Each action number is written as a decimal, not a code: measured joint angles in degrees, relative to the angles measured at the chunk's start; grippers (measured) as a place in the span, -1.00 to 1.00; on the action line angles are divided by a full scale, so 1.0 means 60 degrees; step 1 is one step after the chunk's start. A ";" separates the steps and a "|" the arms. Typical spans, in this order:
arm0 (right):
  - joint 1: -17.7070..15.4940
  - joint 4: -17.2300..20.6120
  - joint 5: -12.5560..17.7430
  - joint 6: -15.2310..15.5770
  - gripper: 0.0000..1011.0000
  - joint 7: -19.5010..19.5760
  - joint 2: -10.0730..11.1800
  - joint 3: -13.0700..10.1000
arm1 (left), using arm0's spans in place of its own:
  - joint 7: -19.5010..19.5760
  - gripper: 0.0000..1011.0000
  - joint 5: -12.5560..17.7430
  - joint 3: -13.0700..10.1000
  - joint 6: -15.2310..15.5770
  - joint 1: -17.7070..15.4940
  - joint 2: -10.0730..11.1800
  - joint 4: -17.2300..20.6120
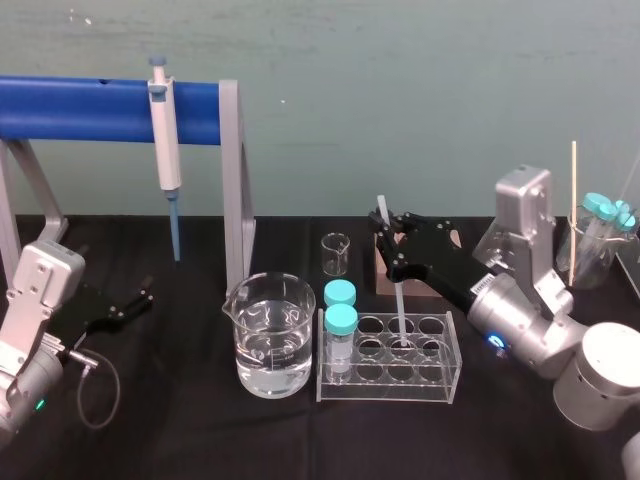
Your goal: Pick up the stirring rod with one hand, then place it down.
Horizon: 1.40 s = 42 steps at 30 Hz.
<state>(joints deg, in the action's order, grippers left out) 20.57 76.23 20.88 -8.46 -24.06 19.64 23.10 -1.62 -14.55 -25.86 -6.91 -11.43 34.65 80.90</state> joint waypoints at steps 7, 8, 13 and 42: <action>-0.0516 0.0372 0.0290 -0.0341 -0.86 -0.0235 0.0001 -0.0405 | 0.0000 0.98 0.0000 0.0000 0.0000 0.0000 0.0000 0.0000; -0.0561 0.0432 0.0349 -0.0345 -0.86 -0.0258 -0.0008 -0.0456 | 0.0000 0.98 0.0000 -0.0001 0.0000 0.0000 0.0000 0.0000; -0.0706 0.0960 0.0685 -0.0518 -0.86 -0.0325 -0.0043 -0.0882 | 0.0000 0.98 0.0000 0.0000 0.0000 0.0000 0.0000 0.0000; -0.0527 0.1673 0.0413 -0.0817 -0.86 0.0099 -0.0023 -0.2046 | 0.0000 0.98 0.0000 -0.0001 0.0000 0.0000 0.0000 0.0000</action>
<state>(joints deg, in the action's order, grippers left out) 17.41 86.27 23.36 -13.36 -23.47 19.50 10.83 -1.62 -14.55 -25.86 -6.91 -11.43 34.65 80.90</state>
